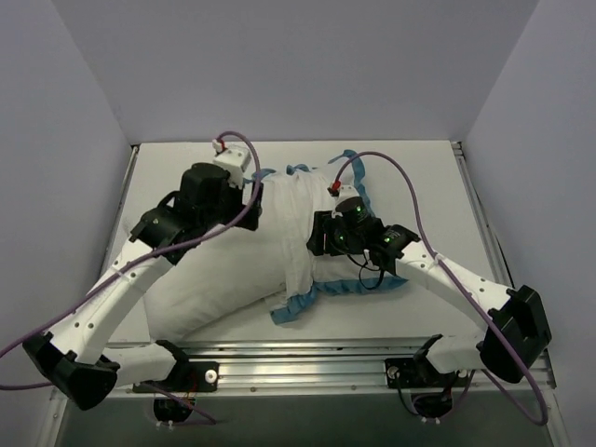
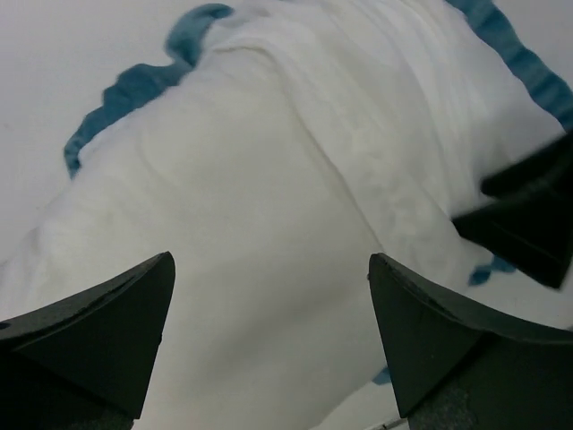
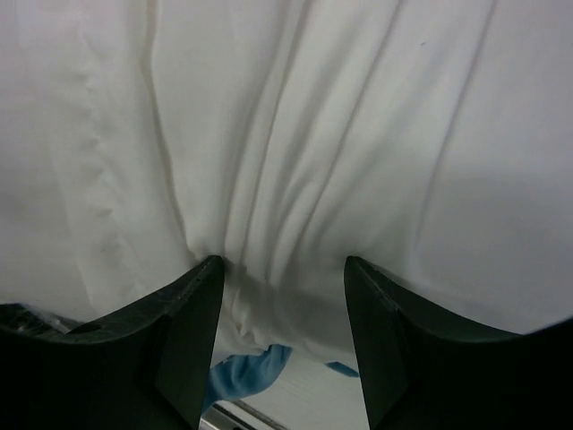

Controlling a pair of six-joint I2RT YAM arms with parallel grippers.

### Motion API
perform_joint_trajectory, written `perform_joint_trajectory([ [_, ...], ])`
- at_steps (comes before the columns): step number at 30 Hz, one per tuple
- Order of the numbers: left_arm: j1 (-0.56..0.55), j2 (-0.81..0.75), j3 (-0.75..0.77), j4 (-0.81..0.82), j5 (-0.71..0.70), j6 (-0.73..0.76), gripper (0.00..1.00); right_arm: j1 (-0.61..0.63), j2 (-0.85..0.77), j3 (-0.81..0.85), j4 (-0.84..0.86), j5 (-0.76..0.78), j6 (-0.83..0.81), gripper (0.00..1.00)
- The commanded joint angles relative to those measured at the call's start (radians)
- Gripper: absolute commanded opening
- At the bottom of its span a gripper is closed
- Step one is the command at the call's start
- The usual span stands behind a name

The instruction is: Remove the pillowcase from the pillow

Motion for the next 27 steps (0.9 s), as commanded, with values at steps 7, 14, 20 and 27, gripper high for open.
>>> perform_joint_trajectory([
  [7,-0.302,-0.083,-0.267,0.075,-0.157,0.055,0.96,-0.119,0.154,0.099,0.09,0.049,-0.077,0.55],
  [14,-0.351,-0.019,-0.331,0.138,-0.223,0.005,0.94,-0.15,0.159,0.148,0.097,0.007,-0.1,0.68],
  [20,-0.466,0.077,-0.282,0.139,-0.341,-0.011,0.94,-0.152,0.088,0.1,0.069,0.002,-0.095,0.78],
  [27,-0.618,0.164,-0.247,0.115,-0.567,-0.076,0.94,-0.155,-0.042,0.017,0.04,0.017,-0.084,0.8],
])
